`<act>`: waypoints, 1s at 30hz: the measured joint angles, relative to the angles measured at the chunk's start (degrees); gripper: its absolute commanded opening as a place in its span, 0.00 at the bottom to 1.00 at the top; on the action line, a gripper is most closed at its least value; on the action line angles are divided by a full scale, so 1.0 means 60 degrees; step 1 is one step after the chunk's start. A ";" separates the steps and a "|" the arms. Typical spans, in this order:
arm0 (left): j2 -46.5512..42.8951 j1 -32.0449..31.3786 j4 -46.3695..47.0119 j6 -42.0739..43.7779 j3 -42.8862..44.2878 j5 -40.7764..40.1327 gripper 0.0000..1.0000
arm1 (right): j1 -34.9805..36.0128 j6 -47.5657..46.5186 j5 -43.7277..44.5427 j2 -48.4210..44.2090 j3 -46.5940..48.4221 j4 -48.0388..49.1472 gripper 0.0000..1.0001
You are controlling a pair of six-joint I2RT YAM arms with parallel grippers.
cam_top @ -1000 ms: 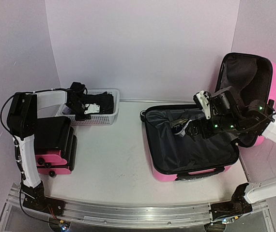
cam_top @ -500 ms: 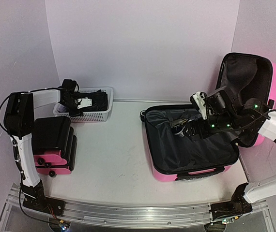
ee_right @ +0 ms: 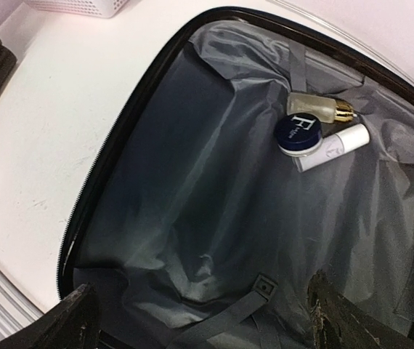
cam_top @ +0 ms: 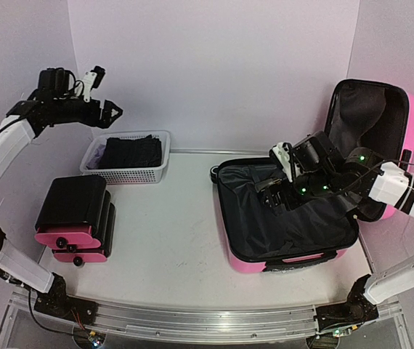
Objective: Open, take out, and arrange the luggage
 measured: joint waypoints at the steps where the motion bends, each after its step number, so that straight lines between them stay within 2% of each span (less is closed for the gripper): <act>1: -0.0288 0.0029 -0.0568 -0.0539 0.0138 -0.0193 0.99 | 0.0000 -0.0033 -0.0080 0.0025 0.0000 0.0073 0.98; 6: -0.1118 0.1049 -0.3348 -0.2324 -0.0004 -0.1275 0.99 | 0.0000 -0.0157 -0.0430 0.0055 -0.0029 0.0441 0.98; 9: -0.1566 0.2670 -0.4579 -0.3024 -0.0976 -0.1504 0.97 | 0.0000 -0.0182 -0.0681 0.0222 -0.0091 0.0710 0.98; 11: -0.1694 0.3792 -0.5231 -0.3366 -0.1548 -0.1734 0.99 | 0.0000 -0.0200 -0.0852 0.0430 -0.0109 0.0871 0.98; 14: -0.1752 0.4747 -0.5690 -0.3843 -0.2160 -0.1938 0.97 | 0.0000 -0.0211 -0.1067 0.0678 -0.0109 0.1005 0.98; 21: -0.2331 0.5286 -0.5712 -0.4623 -0.3399 -0.1596 0.99 | 0.0000 -0.0215 -0.1439 0.0758 -0.0106 0.1180 0.98; 26: -0.2215 0.5373 -0.5231 -0.4885 -0.4062 -0.0903 0.99 | 0.0000 -0.0215 -0.1559 0.0823 -0.0106 0.1257 0.98; 30: -0.2116 0.5410 -0.4819 -0.5064 -0.4393 -0.0350 0.93 | 0.0000 -0.0208 -0.1676 0.0823 -0.0106 0.1355 0.98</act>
